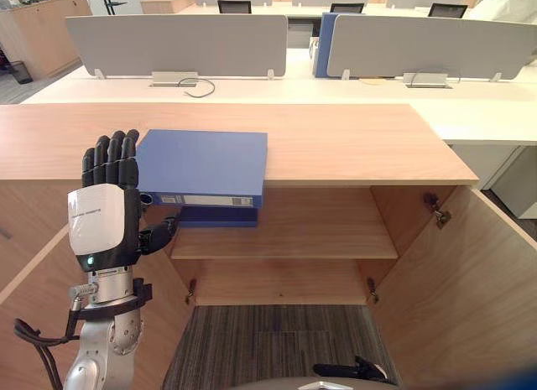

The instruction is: Walk over to the cabinet, pick up the folder, carry it to the office cabinet, place the folder inside the office cabinet, then close the office cabinet door

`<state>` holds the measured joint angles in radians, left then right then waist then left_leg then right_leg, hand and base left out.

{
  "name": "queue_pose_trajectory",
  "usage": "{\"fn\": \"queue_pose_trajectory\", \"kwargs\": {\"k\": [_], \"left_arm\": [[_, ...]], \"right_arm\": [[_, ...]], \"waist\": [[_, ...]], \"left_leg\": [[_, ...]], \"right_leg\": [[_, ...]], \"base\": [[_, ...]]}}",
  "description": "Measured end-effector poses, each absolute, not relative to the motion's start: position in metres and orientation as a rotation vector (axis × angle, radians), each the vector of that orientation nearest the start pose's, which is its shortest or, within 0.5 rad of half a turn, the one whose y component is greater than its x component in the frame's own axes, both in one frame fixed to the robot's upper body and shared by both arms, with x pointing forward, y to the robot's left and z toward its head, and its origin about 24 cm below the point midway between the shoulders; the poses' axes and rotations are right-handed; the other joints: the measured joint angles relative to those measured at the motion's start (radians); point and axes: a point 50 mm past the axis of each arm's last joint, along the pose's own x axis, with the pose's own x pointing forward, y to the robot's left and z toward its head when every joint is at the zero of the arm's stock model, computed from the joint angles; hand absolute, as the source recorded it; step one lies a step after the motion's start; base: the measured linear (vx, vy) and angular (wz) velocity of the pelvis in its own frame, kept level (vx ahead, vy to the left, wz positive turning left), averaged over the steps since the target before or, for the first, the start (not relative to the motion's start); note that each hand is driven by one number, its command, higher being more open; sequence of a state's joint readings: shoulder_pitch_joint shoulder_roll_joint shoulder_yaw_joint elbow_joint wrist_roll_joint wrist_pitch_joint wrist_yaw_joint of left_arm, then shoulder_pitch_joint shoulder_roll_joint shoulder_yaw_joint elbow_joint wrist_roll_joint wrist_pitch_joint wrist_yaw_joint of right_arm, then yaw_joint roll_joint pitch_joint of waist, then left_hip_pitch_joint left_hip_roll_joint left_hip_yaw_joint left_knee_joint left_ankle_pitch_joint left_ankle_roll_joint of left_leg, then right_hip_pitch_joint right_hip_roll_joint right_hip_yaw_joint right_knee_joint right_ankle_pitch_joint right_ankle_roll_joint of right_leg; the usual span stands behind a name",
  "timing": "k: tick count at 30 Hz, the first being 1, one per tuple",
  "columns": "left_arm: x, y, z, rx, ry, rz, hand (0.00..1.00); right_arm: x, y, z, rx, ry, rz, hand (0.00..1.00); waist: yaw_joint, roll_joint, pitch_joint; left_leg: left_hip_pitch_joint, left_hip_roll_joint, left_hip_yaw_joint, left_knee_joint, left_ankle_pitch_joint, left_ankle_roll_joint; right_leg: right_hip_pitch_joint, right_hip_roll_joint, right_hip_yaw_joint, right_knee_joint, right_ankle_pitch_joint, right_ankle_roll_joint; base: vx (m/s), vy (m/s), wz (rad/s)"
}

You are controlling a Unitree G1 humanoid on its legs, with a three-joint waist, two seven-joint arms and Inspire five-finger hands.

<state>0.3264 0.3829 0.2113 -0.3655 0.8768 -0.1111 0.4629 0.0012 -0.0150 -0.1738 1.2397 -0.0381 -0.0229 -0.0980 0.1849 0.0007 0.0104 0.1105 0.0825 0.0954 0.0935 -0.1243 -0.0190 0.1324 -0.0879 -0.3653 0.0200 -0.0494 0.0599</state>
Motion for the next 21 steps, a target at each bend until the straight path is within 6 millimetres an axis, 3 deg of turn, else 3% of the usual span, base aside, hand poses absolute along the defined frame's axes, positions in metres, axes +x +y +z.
{"fn": "queue_pose_trajectory", "kwargs": {"k": [8, 21], "left_arm": [[0.19, 0.255, 0.115, 1.383, -0.42, 0.42, 1.0], [0.217, 0.262, 0.087, 1.432, -0.297, 0.289, 1.0]], "right_arm": [[0.081, -0.175, -0.172, 0.004, 1.221, -0.224, 1.0], [0.083, -0.18, -0.17, -0.005, 1.19, -0.231, 1.0]], "waist": [[0.001, -0.007, -0.009], [-0.028, -0.004, -0.008]], "left_leg": [[0.014, 0.002, 0.012, -0.032, 0.015, -0.002], [0.028, -0.006, 0.051, -0.072, 0.031, -0.003]], "right_leg": [[-0.011, 0.006, 0.017, 0.0, 0.008, -0.011], [-0.012, 0.009, 0.05, -0.058, 0.057, -0.014]], "base": [[-0.02, -0.001, -0.06], [-0.02, 0.009, -0.09]]}}
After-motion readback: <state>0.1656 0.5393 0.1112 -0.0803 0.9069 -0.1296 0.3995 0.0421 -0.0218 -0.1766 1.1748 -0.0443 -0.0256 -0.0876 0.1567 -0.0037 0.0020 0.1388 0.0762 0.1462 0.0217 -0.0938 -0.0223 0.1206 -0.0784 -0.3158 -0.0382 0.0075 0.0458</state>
